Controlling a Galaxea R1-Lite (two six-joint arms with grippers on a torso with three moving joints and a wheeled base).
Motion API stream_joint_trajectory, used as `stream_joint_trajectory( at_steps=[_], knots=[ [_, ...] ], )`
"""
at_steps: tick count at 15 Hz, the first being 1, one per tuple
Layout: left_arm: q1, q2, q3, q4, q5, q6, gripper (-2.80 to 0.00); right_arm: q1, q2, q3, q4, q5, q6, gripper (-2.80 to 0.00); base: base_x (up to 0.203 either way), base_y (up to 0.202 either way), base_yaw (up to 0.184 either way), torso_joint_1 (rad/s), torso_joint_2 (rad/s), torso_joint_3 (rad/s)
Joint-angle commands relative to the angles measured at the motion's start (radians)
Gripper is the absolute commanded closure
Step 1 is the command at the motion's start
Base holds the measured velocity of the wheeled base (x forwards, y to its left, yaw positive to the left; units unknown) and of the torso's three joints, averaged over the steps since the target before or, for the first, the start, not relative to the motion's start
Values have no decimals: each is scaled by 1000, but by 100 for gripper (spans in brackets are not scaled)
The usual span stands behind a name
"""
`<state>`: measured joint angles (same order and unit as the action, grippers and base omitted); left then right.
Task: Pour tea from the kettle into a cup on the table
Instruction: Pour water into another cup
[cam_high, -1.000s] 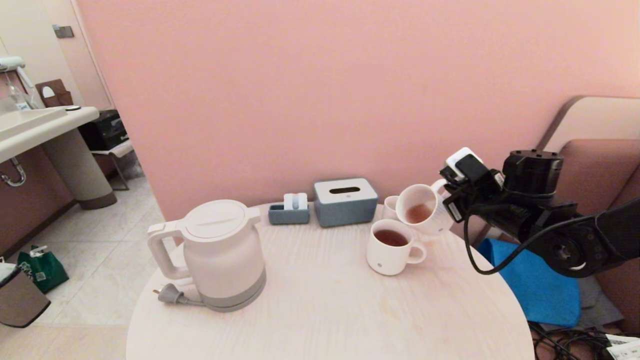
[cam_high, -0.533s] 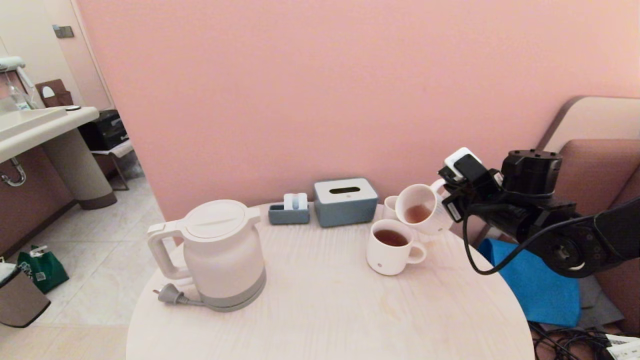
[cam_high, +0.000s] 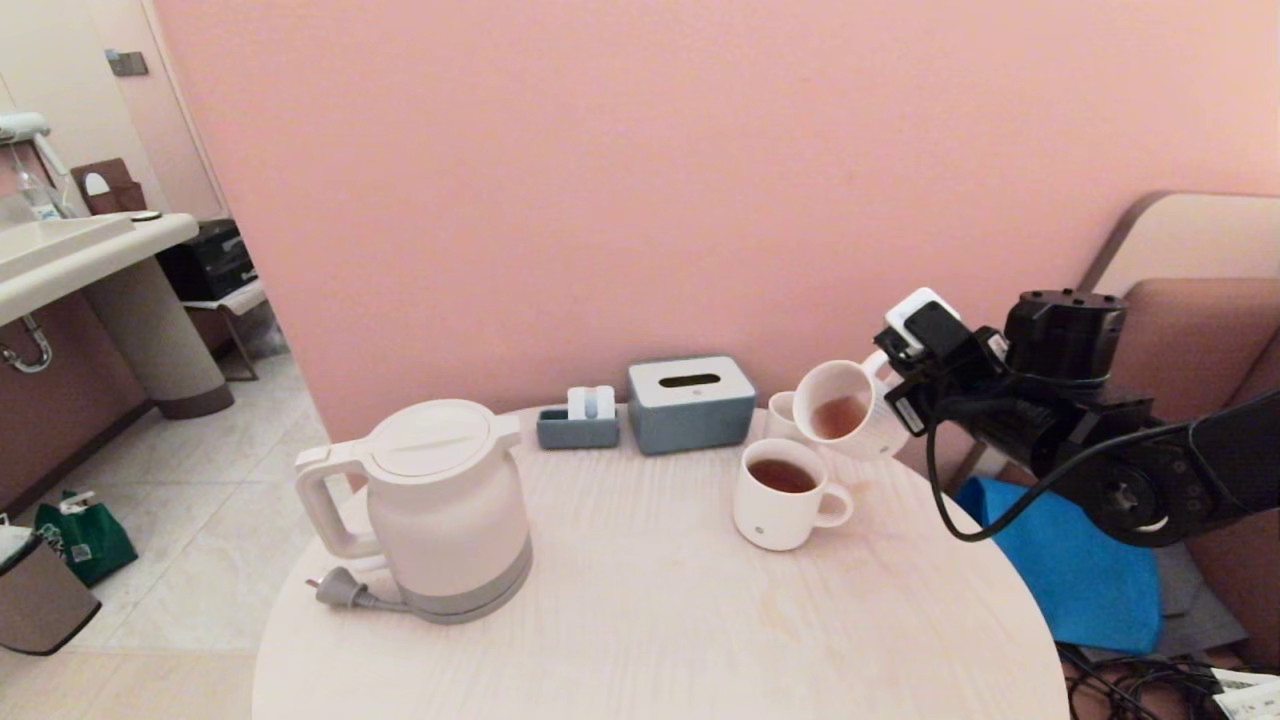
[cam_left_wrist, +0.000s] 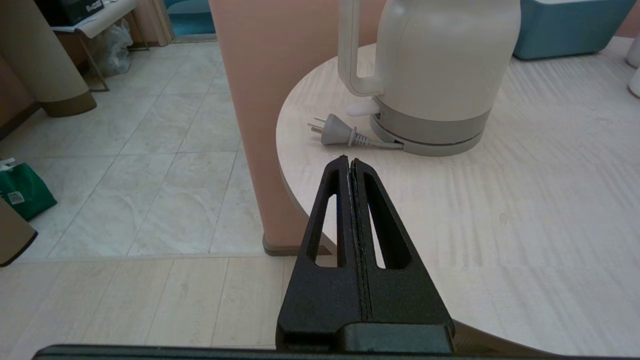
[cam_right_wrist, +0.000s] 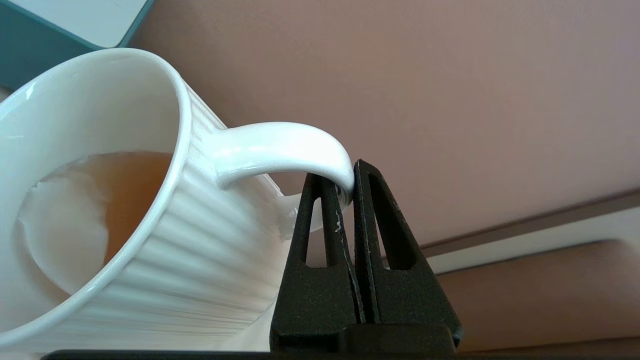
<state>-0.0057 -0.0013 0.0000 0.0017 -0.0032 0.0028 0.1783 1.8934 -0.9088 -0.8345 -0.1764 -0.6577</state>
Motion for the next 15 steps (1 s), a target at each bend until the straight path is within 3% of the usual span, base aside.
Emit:
stream_joint_trajectory(
  at_steps=[1, 9, 15],
  knots=[
    [1, 1, 0, 0, 0, 0, 0, 6, -4, -2, -5, 0, -20, 0, 0, 0, 0, 0, 0, 0],
    [0, 1, 0, 0, -1, 0, 0, 43, 0, 5, -5, -20, -138, 0, 0, 0, 0, 0, 0, 0],
    [0, 1, 0, 0, 0, 0, 0, 53, 1, 2, -5, -34, -170, 0, 0, 0, 0, 0, 0, 0]
  ],
)
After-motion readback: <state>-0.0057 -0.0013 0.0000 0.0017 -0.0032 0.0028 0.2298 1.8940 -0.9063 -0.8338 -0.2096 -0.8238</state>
